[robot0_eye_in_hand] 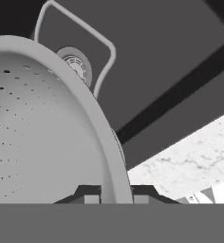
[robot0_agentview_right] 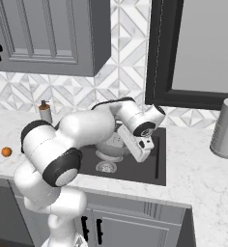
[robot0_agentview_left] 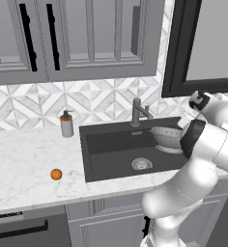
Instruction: Put the colander in the sink, put the tangerine in the colander, and turn on the sink faucet and pour water over the colander.
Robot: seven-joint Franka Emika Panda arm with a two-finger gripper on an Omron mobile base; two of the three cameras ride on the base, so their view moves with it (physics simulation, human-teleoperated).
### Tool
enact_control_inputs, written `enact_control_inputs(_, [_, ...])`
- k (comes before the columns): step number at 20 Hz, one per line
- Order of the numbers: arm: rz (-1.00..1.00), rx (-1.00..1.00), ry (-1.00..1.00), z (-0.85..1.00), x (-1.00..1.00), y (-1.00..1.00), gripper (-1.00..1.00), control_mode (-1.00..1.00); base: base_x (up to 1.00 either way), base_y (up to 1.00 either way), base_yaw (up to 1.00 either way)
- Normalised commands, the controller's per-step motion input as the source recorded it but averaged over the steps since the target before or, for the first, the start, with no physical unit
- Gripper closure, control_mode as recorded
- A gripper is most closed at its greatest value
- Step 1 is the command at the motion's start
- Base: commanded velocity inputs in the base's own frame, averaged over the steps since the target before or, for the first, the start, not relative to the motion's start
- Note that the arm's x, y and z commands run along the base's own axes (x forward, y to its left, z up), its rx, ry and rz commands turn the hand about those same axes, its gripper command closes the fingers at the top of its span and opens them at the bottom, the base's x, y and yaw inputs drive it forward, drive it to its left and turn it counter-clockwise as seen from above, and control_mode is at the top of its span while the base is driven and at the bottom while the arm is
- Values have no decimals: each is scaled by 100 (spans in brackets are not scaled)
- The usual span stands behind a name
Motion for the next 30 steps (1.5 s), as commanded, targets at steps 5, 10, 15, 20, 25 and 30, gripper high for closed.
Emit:
enact_control_inputs(5, [-8,0,0,-30,42,0,100,-100,0,0,0])
enact_control_inputs(10, [-10,0,0,-28,46,0,100,-100,0,0,0])
enact_control_inputs(15, [0,0,0,-42,15,0,100,-100,0,0,0])
enact_control_inputs(20, [2,0,-4,-37,17,1,100,-100,0,0,0])
enact_control_inputs(25, [6,-2,-3,-42,47,19,100,-100,0,0,0])
enact_control_inputs(30, [7,-1,0,-41,50,10,100,-100,0,0,0])
